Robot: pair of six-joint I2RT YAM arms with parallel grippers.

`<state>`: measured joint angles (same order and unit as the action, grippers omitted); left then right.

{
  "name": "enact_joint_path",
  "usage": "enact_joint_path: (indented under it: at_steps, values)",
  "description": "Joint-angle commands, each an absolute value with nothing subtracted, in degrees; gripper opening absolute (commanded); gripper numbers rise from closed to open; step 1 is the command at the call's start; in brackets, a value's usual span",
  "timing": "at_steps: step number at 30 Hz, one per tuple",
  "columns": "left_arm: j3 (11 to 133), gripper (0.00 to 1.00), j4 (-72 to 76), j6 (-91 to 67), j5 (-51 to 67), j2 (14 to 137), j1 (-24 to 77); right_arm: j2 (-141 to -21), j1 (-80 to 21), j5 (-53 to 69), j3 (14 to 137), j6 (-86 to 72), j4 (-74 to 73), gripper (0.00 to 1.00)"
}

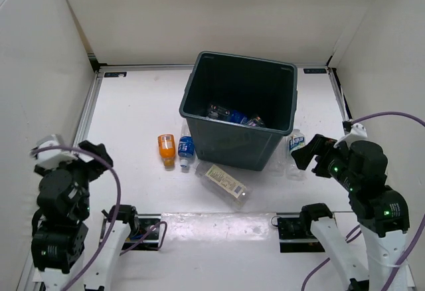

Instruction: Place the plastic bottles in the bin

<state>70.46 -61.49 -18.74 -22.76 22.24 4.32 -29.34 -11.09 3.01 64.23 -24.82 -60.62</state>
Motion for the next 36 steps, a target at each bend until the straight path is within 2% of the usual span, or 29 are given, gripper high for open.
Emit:
enact_joint_path:
  at_steps: [1,8,12,14,15,17,18,20,30,36]
  values:
    - [63.92,1.00,-63.82,-14.76,-19.43,23.39,7.20,-29.79,-14.14,-4.87,65.92,-25.21,-62.31,0.90]
    - [61.54,1.00,-69.88,-25.04,-22.42,24.35,7.74,-30.23,-19.77,-14.49,62.14,-32.42,-63.37,0.90]
    - [61.17,1.00,-69.35,-24.17,-20.66,26.19,7.82,-33.82,-20.48,-19.34,59.25,-35.07,-60.22,0.90]
    - [60.56,1.00,-69.43,-24.08,-20.65,26.28,7.91,-38.48,-18.91,-18.11,58.89,-33.49,-56.08,0.90]
    - [61.25,1.00,-69.69,-23.73,-20.13,26.37,7.74,-45.20,-18.29,-16.80,60.19,-33.40,-55.81,0.90]
    - [60.65,1.00,-69.35,-23.64,-19.86,25.24,7.65,-50.16,-13.04,-11.56,62.30,-31.65,-56.07,0.90]
    - [60.64,1.00,-69.43,-23.82,-20.30,25.05,7.65,-56.62,-10.14,-9.95,62.92,-31.03,-55.47,0.90]
    - [60.64,1.00,-69.78,-24.26,-21.18,23.13,7.73,-59.58,-6.79,-7.14,62.93,-28.92,-54.33,0.90]
    - [59.94,1.00,-68.91,-23.91,-21.36,21.79,7.47,-74.26,-3.34,-7.55,61.08,-24.53,-46.32,0.90]
    - [60.21,1.00,-68.91,-23.47,-20.39,23.55,6.86,-88.66,-2.98,-5.89,63.63,-23.12,-46.67,0.90]
